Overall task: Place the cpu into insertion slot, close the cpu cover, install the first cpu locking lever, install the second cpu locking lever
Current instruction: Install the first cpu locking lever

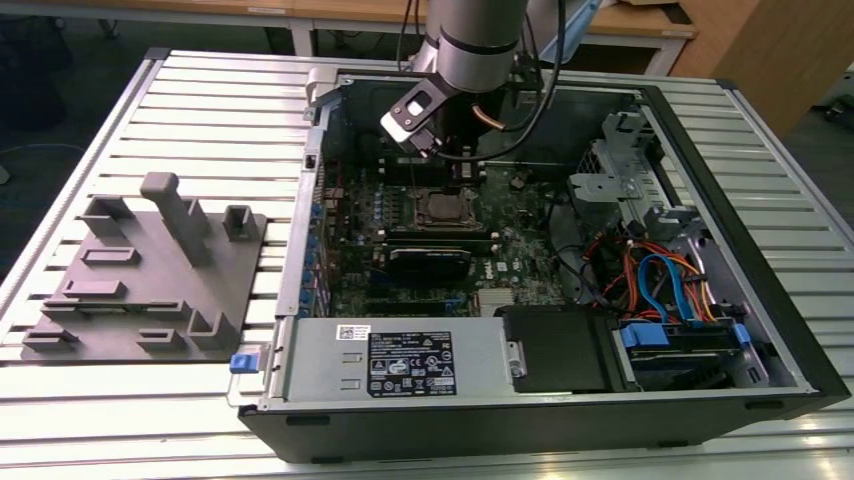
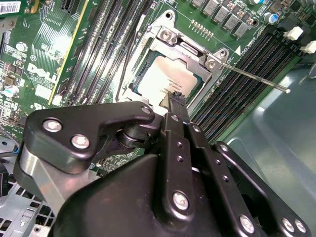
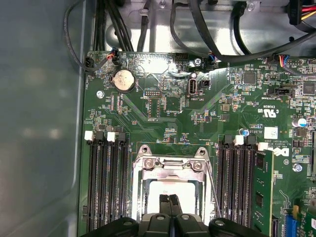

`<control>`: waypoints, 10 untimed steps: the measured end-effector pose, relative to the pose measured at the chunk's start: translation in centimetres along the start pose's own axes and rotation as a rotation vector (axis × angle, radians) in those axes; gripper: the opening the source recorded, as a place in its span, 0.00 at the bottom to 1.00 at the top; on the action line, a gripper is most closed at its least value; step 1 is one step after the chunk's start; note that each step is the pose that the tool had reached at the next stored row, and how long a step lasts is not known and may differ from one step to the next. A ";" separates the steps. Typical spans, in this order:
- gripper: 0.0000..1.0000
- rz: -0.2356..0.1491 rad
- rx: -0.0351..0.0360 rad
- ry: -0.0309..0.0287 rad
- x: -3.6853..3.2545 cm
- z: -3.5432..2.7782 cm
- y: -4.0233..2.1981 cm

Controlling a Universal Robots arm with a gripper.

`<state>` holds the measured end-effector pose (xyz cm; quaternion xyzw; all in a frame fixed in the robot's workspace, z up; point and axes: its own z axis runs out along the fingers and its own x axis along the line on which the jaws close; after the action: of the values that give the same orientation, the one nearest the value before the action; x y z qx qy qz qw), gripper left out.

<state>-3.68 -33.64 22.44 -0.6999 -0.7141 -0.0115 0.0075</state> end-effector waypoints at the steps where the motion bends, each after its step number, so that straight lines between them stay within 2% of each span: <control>1: 0.10 0.000 0.0000 0.0000 0.00 0.00 0.00; 10: 0.10 0.000 0.0000 0.0000 0.01 -0.55 0.00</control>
<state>-3.68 -33.64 22.99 -0.6999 -0.7142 -0.0115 0.0075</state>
